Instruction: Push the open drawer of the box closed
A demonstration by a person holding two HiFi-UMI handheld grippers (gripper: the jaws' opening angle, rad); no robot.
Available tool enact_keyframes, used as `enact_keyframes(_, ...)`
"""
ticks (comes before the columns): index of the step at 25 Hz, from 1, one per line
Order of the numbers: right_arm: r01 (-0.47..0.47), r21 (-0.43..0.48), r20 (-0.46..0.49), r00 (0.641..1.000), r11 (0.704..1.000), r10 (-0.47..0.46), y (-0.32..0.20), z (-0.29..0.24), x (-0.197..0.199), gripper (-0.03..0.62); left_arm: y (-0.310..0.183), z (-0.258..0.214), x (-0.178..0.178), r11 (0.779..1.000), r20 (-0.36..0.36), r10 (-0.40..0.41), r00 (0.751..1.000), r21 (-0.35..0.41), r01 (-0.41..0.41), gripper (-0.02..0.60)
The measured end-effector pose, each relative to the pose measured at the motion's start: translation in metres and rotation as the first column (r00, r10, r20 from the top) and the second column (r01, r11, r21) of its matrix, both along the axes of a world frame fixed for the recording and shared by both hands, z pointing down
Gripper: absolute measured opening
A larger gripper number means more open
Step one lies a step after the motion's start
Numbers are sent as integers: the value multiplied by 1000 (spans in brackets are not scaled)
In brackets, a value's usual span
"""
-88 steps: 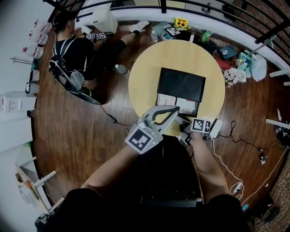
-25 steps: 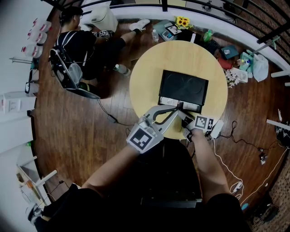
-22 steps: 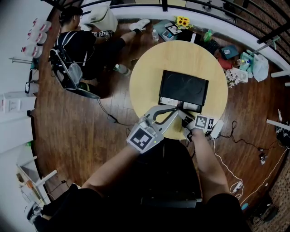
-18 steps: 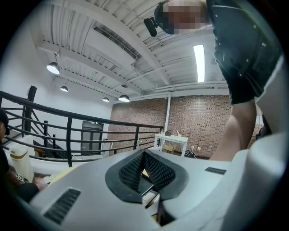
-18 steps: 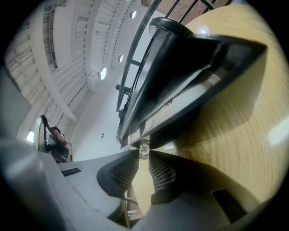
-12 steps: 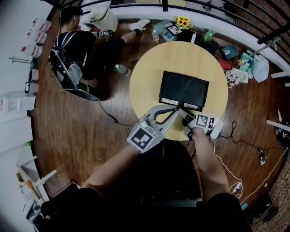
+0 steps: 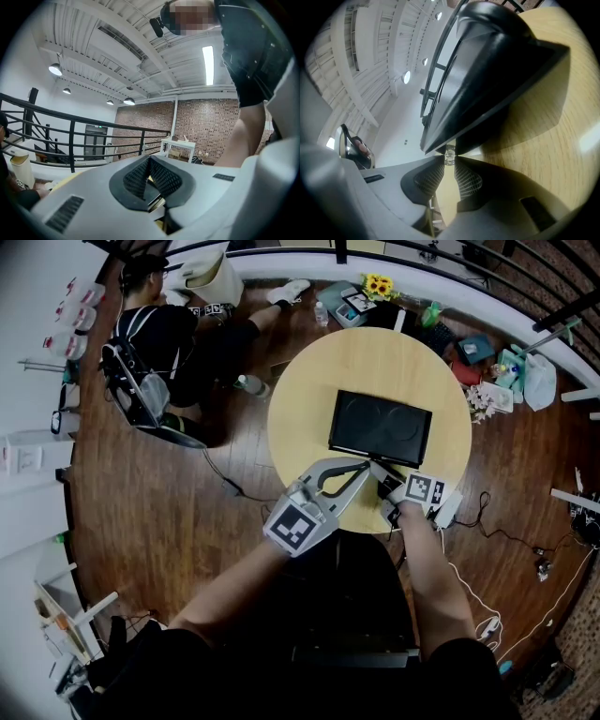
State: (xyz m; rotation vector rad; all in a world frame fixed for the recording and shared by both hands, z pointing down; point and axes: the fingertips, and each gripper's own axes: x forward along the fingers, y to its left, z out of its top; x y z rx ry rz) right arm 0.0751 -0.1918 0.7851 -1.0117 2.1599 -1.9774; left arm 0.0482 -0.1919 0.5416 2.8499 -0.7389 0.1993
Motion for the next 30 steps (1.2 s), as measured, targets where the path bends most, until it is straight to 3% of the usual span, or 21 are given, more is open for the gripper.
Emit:
enact_keyframes(17, -33, -8, 2, 999, 999, 33, -15, 0, -1, 67, -14, 2, -13, 1000, -4, -15, 1000, -14, 14, 21)
enact_keyframes(23, -41, -23, -15, 999, 999, 41, -8, 4, 2, 118, -9, 0, -14, 1000, -15, -18, 1000, -17, 18, 21)
enact_keyframes(30, -5, -11, -54, 999, 1000, 4, 5, -1, -3, 129, -3, -7, -17, 1000, -22, -19, 1000, -15, 19, 21)
